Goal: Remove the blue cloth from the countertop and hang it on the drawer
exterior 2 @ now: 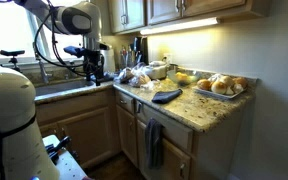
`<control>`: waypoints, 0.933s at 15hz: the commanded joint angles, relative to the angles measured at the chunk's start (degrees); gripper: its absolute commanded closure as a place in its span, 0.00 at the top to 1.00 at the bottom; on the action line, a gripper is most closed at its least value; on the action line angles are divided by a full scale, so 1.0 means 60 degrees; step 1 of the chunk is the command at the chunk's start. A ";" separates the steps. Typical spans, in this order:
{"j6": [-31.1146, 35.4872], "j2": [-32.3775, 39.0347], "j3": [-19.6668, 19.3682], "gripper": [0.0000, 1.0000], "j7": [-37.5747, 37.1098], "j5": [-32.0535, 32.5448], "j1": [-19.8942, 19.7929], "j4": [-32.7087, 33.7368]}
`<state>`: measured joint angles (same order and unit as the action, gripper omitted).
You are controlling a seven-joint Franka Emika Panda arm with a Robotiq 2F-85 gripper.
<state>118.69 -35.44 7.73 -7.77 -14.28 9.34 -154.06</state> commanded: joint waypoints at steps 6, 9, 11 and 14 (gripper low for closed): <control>-0.0023 -0.0003 0.0007 1.00 0.0006 -0.0001 -0.0014 0.0020; -0.0011 0.0175 -0.0027 1.00 0.0138 0.0277 -0.0157 0.0128; -0.0128 0.0388 -0.0137 1.00 0.0505 0.0834 -0.0362 0.0297; -0.0025 0.0933 -0.0570 1.00 0.1393 0.1650 -0.0672 0.0628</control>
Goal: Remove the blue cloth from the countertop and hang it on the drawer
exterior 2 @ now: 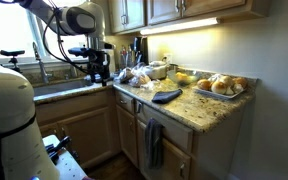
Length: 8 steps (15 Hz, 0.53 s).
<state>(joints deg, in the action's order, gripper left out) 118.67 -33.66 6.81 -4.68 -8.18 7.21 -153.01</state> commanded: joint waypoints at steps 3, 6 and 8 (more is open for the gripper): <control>0.0295 0.1466 -0.0926 1.00 0.1934 0.1273 -0.0583 0.0982; 0.0869 0.2585 -0.1546 1.00 0.3189 0.1308 -0.0726 0.1784; 0.1368 0.3324 -0.1827 1.00 0.3863 0.1119 -0.0767 0.2323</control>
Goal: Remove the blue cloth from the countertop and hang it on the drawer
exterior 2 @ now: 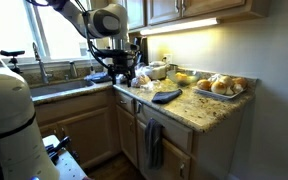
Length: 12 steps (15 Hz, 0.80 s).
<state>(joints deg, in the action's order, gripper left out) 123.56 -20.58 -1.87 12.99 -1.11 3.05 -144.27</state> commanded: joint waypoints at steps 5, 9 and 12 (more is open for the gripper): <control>0.1267 0.1851 -0.0339 1.00 0.1290 -0.0068 -0.0185 0.1284; 0.1307 0.2159 -0.0282 1.00 0.1307 -0.0065 -0.0197 0.1461; 0.1307 0.2152 -0.0281 1.00 0.1307 -0.0065 -0.0196 0.1462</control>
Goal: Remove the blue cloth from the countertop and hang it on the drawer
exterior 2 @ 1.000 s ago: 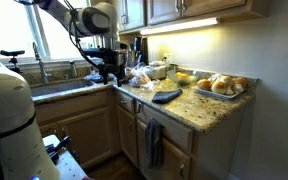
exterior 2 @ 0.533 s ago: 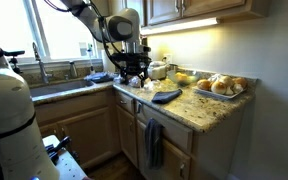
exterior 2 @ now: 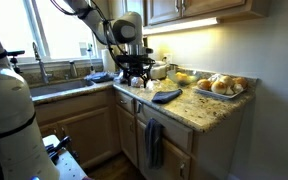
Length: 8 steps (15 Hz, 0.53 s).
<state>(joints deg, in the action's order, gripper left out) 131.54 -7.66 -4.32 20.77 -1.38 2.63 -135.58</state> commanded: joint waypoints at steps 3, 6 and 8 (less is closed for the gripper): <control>0.0178 0.0327 -0.0045 1.00 0.0616 -0.0190 -0.0209 0.0232; 0.0271 0.0732 -0.0167 1.00 0.1351 -0.0255 -0.0393 0.0665; 0.0304 0.1077 -0.0191 1.00 0.1551 -0.0228 -0.0557 0.1046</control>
<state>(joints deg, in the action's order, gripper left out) 132.20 -4.35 -4.93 26.28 -1.68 0.72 -132.59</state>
